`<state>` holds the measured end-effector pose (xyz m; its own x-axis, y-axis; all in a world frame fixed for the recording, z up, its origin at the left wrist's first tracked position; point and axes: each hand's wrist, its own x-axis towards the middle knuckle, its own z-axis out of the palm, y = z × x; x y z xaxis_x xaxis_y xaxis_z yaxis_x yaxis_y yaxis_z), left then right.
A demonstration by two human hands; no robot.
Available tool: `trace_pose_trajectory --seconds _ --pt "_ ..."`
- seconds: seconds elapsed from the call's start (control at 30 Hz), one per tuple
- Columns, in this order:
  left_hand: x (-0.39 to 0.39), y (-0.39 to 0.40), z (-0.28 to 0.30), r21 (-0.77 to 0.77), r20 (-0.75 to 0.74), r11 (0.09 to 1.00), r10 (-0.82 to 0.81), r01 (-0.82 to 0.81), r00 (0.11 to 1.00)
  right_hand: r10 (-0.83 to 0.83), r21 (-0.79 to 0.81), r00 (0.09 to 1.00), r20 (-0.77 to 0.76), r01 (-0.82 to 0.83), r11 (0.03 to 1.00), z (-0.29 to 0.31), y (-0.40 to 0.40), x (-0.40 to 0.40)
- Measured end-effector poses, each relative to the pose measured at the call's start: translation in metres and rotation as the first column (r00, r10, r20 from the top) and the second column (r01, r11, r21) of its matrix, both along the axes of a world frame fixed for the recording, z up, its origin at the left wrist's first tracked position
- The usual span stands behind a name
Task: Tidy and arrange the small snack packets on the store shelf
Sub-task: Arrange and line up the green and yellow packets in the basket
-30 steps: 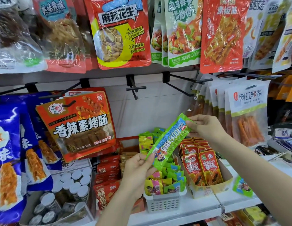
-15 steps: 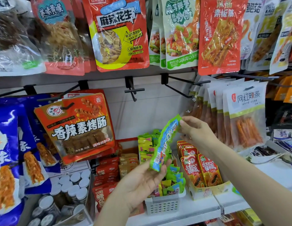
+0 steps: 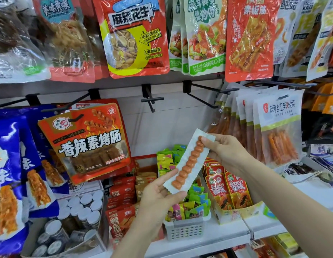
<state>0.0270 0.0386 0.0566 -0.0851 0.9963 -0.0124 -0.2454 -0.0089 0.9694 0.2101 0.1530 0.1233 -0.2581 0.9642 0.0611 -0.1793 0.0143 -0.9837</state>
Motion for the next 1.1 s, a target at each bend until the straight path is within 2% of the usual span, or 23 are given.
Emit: trace_pose_trajectory --seconds 0.13,0.17,0.23,0.33,0.37,0.43,0.5,0.57,0.67,0.77,0.93,1.03,1.1 --pt "-0.001 0.000 -0.001 0.013 -0.010 1.000 -0.005 0.005 1.000 0.005 -0.014 0.999 -0.033 -0.005 1.000 0.002 -0.003 -0.001" --pt "-0.002 0.000 -0.003 0.006 0.045 1.000 -0.020 0.020 0.999 0.010 -0.028 0.998 -0.056 -0.012 1.000 0.002 -0.003 -0.001" --pt "-0.002 0.000 -0.001 -0.054 0.282 0.993 -0.086 0.105 0.956 0.038 -0.061 0.994 -0.101 -0.044 0.997 0.003 -0.004 -0.001" --pt "-0.002 0.001 0.005 -0.197 0.577 0.939 -0.122 0.283 0.807 0.101 -0.080 0.976 -0.193 -0.118 0.990 0.001 -0.006 0.002" --pt "-0.003 0.002 0.005 -0.222 0.632 0.930 -0.091 0.292 0.769 0.138 -0.071 0.966 -0.219 -0.157 0.985 0.002 -0.006 0.003" --pt "-0.005 0.005 0.005 -0.224 0.643 0.944 -0.045 0.243 0.764 0.214 -0.061 0.962 -0.171 -0.227 0.972 0.001 -0.006 0.007" --pt "-0.007 0.006 0.006 -0.169 0.595 0.971 -0.038 0.171 0.802 0.247 -0.100 0.969 -0.028 -0.249 0.963 0.002 -0.006 0.012" --pt "-0.010 0.007 0.005 -0.099 0.472 0.991 -0.034 0.092 0.881 0.243 -0.175 0.970 -0.013 -0.242 0.954 0.003 -0.003 0.016" --pt "-0.013 0.009 0.000 -0.003 0.102 1.000 0.025 -0.025 0.994 0.204 -0.232 0.977 -0.068 -0.214 0.949 0.008 -0.001 0.021" --pt "-0.017 0.016 -0.001 0.108 -0.179 0.991 0.096 -0.078 0.979 0.200 -0.173 0.976 0.084 -0.183 0.968 0.014 0.001 0.022" --pt "-0.023 0.036 0.001 0.269 -0.337 0.957 0.203 -0.113 0.919 0.221 -0.101 0.932 0.287 -0.200 0.975 0.020 0.000 0.030" --pt "-0.018 0.045 0.000 0.315 -0.385 0.945 0.211 -0.087 0.898 0.053 0.085 0.895 0.443 -0.101 0.991 0.012 -0.001 0.027" --pt "-0.016 0.049 0.000 0.295 -0.349 0.951 0.200 -0.095 0.916 -0.060 0.186 0.913 0.403 -0.017 0.982 0.010 -0.002 0.028"
